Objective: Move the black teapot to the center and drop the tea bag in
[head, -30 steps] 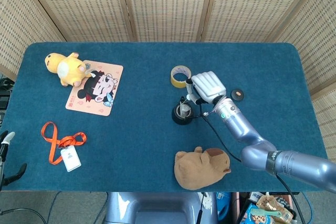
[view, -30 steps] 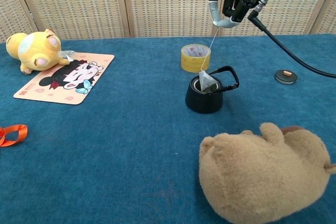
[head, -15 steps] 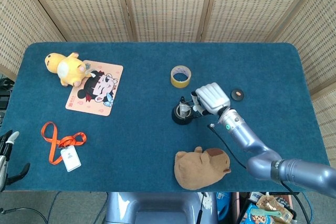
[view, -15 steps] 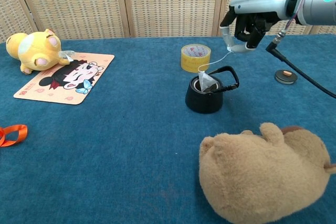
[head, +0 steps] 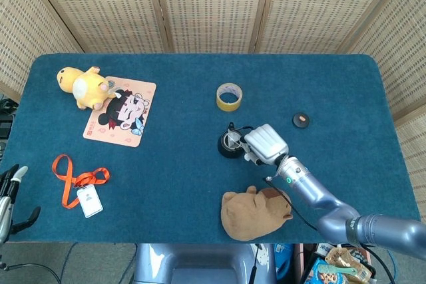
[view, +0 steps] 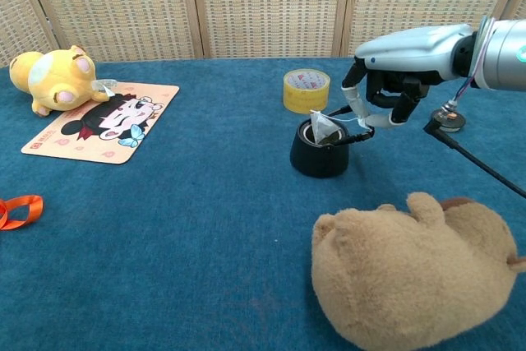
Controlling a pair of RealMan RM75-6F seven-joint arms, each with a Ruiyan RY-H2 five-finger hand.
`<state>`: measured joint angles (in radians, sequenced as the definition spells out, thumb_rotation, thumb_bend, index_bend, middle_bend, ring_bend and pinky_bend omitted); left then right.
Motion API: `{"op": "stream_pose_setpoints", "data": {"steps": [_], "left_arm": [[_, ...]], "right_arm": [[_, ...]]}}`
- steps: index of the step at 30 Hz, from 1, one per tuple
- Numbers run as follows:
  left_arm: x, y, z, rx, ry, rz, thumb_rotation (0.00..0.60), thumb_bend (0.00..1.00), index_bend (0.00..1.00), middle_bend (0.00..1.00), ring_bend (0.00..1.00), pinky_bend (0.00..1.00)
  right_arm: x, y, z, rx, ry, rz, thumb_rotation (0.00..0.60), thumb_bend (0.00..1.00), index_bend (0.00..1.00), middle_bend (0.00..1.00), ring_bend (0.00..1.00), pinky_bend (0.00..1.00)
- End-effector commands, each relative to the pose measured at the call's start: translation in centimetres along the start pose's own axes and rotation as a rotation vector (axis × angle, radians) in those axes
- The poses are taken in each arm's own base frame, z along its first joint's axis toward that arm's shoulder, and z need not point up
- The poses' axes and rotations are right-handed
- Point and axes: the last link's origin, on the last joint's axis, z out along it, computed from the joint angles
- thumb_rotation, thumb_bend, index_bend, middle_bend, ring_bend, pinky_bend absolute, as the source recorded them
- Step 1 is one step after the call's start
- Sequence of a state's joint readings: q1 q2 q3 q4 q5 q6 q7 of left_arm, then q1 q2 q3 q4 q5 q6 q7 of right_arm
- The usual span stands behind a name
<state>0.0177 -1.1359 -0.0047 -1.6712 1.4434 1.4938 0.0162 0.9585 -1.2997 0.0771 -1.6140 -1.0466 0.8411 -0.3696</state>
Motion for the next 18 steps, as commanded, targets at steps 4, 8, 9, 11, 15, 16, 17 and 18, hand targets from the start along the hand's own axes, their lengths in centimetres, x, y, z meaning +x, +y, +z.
{"op": "stream_pose_setpoints", "data": {"steps": [4,8,9,11,15,16,17,18], "left_arm": [[0.2,0.1,0.0,-0.001,0.000,0.007,0.600,0.34,0.00,0.00,0.00,0.00],[0.4,0.3,0.0,-0.005,0.001,0.012,0.600,0.34,0.00,0.00,0.00,0.00],[0.4,0.3,0.1,-0.006,0.002,0.014,0.600,0.34,0.00,0.00,0.00,0.00],[0.5,0.4,0.1,-0.009,0.005,0.017,0.600,0.34,0.00,0.00,0.00,0.00],[1.0,0.6,0.3,-0.014,0.016,0.025,0.600,0.34,0.00,0.00,0.00,0.00],[1.0,0.7,0.3,-0.015,0.018,0.026,0.600,0.34,0.00,0.00,0.00,0.00],[1.1,0.7,0.4,-0.016,0.020,0.028,0.600,0.34,0.00,0.00,0.00,0.00],[1.2,0.8,0.4,-0.017,0.021,0.030,0.600,0.34,0.00,0.00,0.00,0.00]], "right_arm": [[-1.3,-0.6,-0.5,0.030,-0.058,-0.042,0.600,0.62,0.58,0.90,0.99,0.99],[-1.6,-0.8,-0.7,0.037,-0.071,-0.061,0.600,0.51,0.49,0.89,0.99,0.99],[-1.7,-0.8,-0.8,0.036,-0.075,-0.064,0.600,0.48,0.46,0.88,0.99,0.99],[-1.7,-0.8,-0.9,0.033,-0.080,-0.063,0.600,0.42,0.42,0.88,0.99,0.99],[-1.6,-0.5,-1.1,0.023,-0.085,-0.064,0.600,0.30,0.32,0.87,0.99,0.99],[-1.5,-0.5,-1.2,0.021,-0.086,-0.061,0.600,0.28,0.30,0.86,0.99,0.99],[-1.4,-0.4,-1.2,0.020,-0.086,-0.058,0.600,0.27,0.29,0.86,0.99,0.99],[-1.2,-0.4,-1.2,0.019,-0.086,-0.054,0.600,0.26,0.27,0.86,0.99,0.99]]}}
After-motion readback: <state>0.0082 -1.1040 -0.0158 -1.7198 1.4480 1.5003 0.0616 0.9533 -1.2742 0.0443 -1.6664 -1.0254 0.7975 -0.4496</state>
